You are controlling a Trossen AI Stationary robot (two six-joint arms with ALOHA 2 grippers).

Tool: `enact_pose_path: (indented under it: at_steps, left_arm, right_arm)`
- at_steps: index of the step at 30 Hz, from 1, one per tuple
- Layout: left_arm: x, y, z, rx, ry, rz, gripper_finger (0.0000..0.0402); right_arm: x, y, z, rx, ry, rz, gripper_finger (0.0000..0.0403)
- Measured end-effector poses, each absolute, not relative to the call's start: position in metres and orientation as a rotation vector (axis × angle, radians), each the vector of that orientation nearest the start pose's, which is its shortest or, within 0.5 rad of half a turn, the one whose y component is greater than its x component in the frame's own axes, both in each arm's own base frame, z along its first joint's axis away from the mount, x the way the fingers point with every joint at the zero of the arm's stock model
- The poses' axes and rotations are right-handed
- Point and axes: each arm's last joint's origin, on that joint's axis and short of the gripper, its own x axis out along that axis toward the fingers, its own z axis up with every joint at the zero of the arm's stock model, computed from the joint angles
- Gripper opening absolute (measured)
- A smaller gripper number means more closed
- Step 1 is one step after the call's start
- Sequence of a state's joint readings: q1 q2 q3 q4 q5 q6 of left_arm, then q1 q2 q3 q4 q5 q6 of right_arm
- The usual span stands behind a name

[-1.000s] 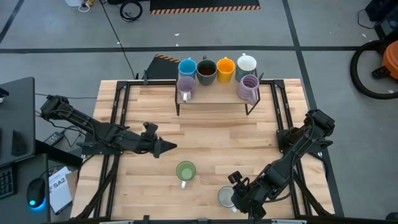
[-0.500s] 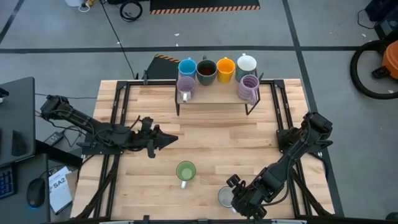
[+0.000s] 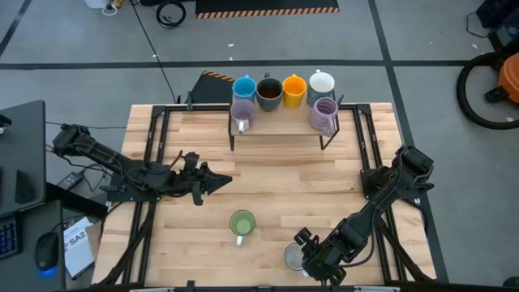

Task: Place coffee mugs
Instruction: Put the white mug on the shelf

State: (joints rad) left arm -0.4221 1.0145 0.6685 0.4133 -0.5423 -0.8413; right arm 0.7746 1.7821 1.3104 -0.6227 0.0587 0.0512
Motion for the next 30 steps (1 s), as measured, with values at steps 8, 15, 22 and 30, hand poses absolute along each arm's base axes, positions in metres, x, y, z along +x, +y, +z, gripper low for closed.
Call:
enact_pose_path:
  at_steps: [8,15,22,30]
  left_arm:
    - [0.210,-0.078,0.307,-0.875,-0.107,0.088,0.0015]
    - [0.210,-0.078,0.307,-0.874,-0.105,0.089,0.0015]
    - [0.210,-0.078,0.307,-0.880,-0.103,0.089,0.0015]
    - [0.210,-0.078,0.307,-0.879,-0.102,0.090,0.0015]
  right_arm:
    - [0.262,0.254,0.206,-0.404,1.011,0.628,0.0154]
    - [0.270,0.260,0.188,-0.448,1.031,0.647,0.0154]
    - [0.276,0.257,0.185,-0.443,1.048,0.616,0.0152]
    - [0.281,0.249,0.185,-0.361,1.083,0.564,0.0101]
